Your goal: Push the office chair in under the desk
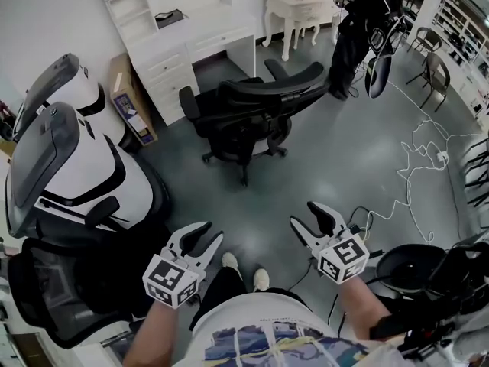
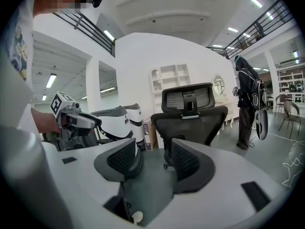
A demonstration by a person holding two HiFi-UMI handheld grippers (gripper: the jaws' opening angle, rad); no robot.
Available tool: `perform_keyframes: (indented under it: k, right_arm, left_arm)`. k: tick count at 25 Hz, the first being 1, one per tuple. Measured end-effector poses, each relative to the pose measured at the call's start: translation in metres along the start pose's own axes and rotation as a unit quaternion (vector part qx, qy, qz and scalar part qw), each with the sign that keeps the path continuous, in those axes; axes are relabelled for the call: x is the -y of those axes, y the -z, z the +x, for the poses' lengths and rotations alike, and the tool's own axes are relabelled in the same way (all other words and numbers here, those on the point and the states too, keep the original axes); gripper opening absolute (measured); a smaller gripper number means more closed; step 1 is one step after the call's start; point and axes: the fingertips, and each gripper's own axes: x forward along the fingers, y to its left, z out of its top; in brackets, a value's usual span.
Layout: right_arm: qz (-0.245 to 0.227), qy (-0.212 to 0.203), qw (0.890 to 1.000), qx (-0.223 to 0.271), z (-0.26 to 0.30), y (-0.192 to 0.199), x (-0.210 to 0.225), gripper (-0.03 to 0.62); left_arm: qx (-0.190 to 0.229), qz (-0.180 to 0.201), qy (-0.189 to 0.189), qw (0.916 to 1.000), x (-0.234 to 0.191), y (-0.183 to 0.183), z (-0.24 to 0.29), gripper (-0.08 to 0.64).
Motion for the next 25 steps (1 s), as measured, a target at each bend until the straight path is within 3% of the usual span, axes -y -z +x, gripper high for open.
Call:
perform_keyframes:
  k: [14,25]
  right_arm:
    - [0.017,0.083,0.996,0.023,0.110,-0.063,0.100,0.308]
    - [0.040,0.145,0.988,0.029,0.184,-0.100,0.164,0.345]
  left_arm:
    - [-0.011,0.009,-0.013,0.9998,-0.145,-0.025,0.093,0.194]
    - [-0.069,0.055,-0.012,0.9960,-0.249,-0.026,0.182,0.293]
